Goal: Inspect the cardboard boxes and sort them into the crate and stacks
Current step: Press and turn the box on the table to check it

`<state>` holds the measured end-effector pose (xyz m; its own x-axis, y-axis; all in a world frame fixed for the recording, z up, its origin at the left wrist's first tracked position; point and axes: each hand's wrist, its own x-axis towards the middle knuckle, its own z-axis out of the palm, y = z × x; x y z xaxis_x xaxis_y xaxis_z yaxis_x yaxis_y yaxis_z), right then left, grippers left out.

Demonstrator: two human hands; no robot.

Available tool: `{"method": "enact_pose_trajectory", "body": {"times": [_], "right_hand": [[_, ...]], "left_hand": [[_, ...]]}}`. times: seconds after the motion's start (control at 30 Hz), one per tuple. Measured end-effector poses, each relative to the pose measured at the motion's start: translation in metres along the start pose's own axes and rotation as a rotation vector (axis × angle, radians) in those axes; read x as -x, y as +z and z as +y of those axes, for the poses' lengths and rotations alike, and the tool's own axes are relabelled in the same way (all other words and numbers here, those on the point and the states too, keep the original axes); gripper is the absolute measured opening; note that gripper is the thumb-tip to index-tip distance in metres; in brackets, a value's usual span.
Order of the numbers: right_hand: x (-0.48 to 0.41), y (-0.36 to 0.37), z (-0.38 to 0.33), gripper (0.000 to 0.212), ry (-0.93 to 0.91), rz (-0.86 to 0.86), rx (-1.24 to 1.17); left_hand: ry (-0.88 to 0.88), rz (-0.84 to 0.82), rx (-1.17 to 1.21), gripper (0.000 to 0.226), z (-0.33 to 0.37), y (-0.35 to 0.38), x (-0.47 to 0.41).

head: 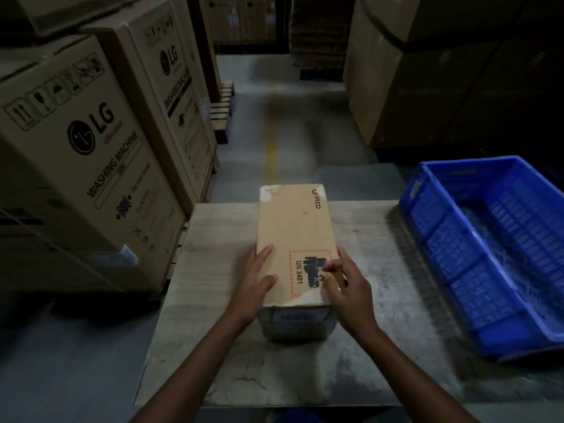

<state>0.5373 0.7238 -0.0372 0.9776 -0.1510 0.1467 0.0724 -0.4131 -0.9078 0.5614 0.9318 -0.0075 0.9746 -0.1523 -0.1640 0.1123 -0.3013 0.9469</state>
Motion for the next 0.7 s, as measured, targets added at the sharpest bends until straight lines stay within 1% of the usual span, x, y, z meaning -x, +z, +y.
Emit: {"method": "enact_pose_trajectory", "body": {"times": [0.03,0.07,0.13,0.17,0.2,0.27,0.33,0.37,0.43,0.5,0.53,0.63,0.7], "right_hand": [[-0.001,0.0,-0.002,0.013,-0.021,-0.011,0.067],[-0.003,-0.002,-0.004,0.014,-0.049,-0.016,0.165],[-0.009,-0.006,-0.008,0.03,-0.121,-0.03,0.378],[-0.012,-0.007,-0.012,0.037,-0.161,-0.059,0.445],[-0.015,-0.006,-0.016,0.045,-0.186,-0.11,0.499],[-0.019,-0.004,-0.023,0.06,-0.222,-0.232,0.644],[-0.021,-0.003,-0.025,0.069,-0.252,-0.309,0.776],[-0.022,-0.004,-0.024,0.073,-0.233,-0.34,0.807],[-0.026,-0.005,-0.024,0.079,-0.16,-0.343,0.788],[-0.025,-0.001,-0.023,0.078,-0.138,-0.281,0.732],[-0.024,0.001,-0.023,0.076,-0.144,-0.282,0.738],[-0.024,-0.003,-0.029,0.076,-0.164,-0.352,0.812],[-0.03,-0.012,-0.035,0.069,-0.177,-0.392,0.86]], "left_hand": [[0.031,0.024,-0.135,0.052,-0.002,-0.001,0.0],[0.088,0.076,-0.303,0.052,-0.003,-0.002,-0.001],[0.296,0.171,-0.631,0.053,-0.004,-0.004,-0.004],[0.383,0.168,-0.733,0.057,-0.003,-0.004,-0.005],[0.421,0.124,-0.797,0.062,-0.002,-0.002,-0.006],[0.373,0.015,-0.899,0.07,0.0,0.004,-0.008],[0.303,-0.039,-0.966,0.076,-0.002,0.007,-0.01],[0.294,-0.04,-0.98,0.077,-0.004,0.008,-0.011],[0.304,-0.025,-0.962,0.075,-0.008,0.007,-0.013],[0.31,-0.002,-0.92,0.071,-0.013,0.006,-0.016],[0.304,0.0,-0.91,0.07,-0.015,0.005,-0.016],[0.279,-0.045,-0.927,0.072,-0.011,0.005,-0.016],[0.261,-0.047,-0.982,0.07,-0.001,0.003,-0.02]]}}
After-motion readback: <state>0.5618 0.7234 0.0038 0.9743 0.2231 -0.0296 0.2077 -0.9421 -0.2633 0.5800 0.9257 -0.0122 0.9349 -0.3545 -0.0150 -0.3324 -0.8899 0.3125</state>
